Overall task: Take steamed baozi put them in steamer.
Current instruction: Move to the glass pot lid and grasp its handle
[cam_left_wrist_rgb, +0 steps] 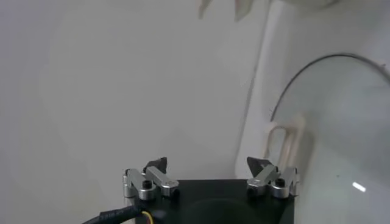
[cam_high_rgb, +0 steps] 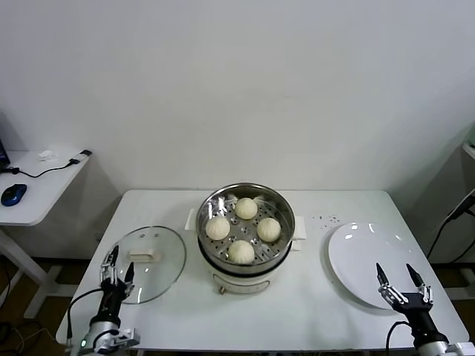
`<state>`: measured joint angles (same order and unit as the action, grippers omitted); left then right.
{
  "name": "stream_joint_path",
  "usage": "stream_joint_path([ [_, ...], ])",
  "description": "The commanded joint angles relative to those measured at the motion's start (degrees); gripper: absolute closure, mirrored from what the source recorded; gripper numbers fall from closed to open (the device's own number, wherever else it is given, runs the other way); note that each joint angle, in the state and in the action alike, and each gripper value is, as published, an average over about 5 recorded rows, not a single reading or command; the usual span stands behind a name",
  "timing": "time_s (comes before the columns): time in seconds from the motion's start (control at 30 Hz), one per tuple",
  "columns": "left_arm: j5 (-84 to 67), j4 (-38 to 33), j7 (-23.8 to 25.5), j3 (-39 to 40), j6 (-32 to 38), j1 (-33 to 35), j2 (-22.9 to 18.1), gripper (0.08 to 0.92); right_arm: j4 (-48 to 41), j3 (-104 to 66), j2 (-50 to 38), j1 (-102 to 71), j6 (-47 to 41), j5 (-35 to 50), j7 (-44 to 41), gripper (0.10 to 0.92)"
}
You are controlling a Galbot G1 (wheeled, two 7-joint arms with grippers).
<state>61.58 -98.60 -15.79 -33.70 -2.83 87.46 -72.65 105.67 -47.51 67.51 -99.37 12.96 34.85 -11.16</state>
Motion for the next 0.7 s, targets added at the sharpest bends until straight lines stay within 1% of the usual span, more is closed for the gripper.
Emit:
stream_joint_path([
  [0.03,6.34,8.17,-0.99,1.17,-0.52,-5.88,-1.9,0.177,0.68,-0.67,0.78,-0.82,-0.23,0.35,0.18,0.203],
  [0.3,7.09,13.24,-2.21,1.45,-0.14,-9.23,-1.9,0.177,0.35,-1.49,1.18,-1.41,-0.06,0.4,0.26,0.203],
  [0.7,7.25,19.28,-2.58,1.64,0.11,-14.65,-1.78,0.177,0.22,-2.45,2.21,-1.36,-0.07,-0.43,1.44,0.203],
])
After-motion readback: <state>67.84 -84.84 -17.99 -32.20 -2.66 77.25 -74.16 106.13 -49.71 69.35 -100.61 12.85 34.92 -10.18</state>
